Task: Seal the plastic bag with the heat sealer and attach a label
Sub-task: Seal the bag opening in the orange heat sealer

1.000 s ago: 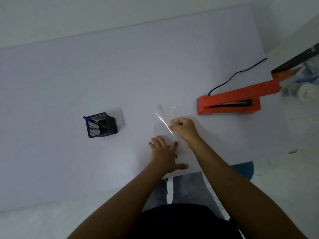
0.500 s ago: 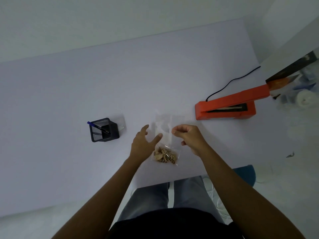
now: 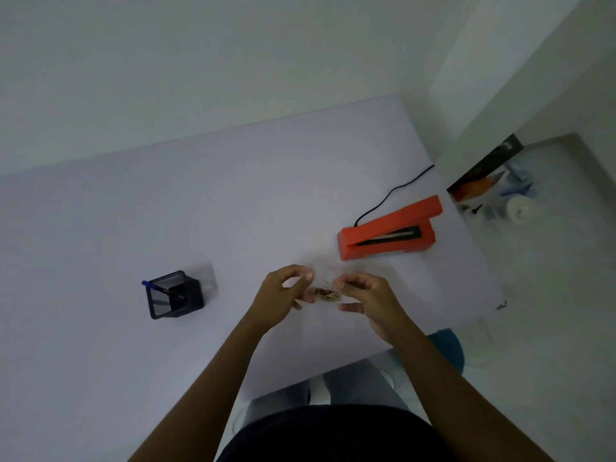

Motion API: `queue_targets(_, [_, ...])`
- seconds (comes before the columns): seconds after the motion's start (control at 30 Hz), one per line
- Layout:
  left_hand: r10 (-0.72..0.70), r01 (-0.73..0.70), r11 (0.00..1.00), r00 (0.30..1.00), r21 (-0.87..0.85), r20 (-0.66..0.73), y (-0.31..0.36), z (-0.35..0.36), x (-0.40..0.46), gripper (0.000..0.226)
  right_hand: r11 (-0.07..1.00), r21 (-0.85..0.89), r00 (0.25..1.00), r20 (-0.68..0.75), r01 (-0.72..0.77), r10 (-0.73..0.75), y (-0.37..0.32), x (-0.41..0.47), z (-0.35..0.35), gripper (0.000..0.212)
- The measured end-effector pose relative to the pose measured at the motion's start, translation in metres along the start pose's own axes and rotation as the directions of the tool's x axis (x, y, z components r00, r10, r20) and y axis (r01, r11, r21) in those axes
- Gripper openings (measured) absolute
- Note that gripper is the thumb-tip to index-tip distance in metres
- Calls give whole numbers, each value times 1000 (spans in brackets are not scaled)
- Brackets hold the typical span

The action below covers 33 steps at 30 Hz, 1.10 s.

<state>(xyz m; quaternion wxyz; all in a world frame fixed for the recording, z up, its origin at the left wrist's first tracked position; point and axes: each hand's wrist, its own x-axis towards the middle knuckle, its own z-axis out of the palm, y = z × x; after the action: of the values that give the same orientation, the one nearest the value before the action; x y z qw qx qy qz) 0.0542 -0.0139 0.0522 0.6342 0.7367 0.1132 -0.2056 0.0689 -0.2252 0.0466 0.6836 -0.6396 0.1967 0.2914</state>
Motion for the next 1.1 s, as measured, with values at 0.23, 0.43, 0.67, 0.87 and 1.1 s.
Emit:
queue_targets(0.23, [13, -11, 1000, 995, -15, 102, 32, 56, 31, 24, 997, 0, 996, -50, 72, -72, -17, -9, -59, 12])
queue_targets(0.43, [-64, 72, 995, 991, -62, 115, 43, 105, 53, 34, 994, -5, 991, -88, 105, -105, -20, -3, -111, 7])
queue_targets(0.67, [11, -12, 1000, 997, 12, 73, 44, 143, 69, 32, 974, -110, 980, -9, 199, -201, -21, 12, -159, 12])
queue_targets(0.87, [-47, 46, 995, 999, 90, 3, 31, 164, 70, 33, 966, -168, 980, 72, 198, -188, -14, 24, -183, 12])
queue_targets(1.1, [-184, 186, 980, 982, 67, -27, 31, 176, 72, 38, 964, -208, 984, 106, 166, -146, -10, 36, -193, 17])
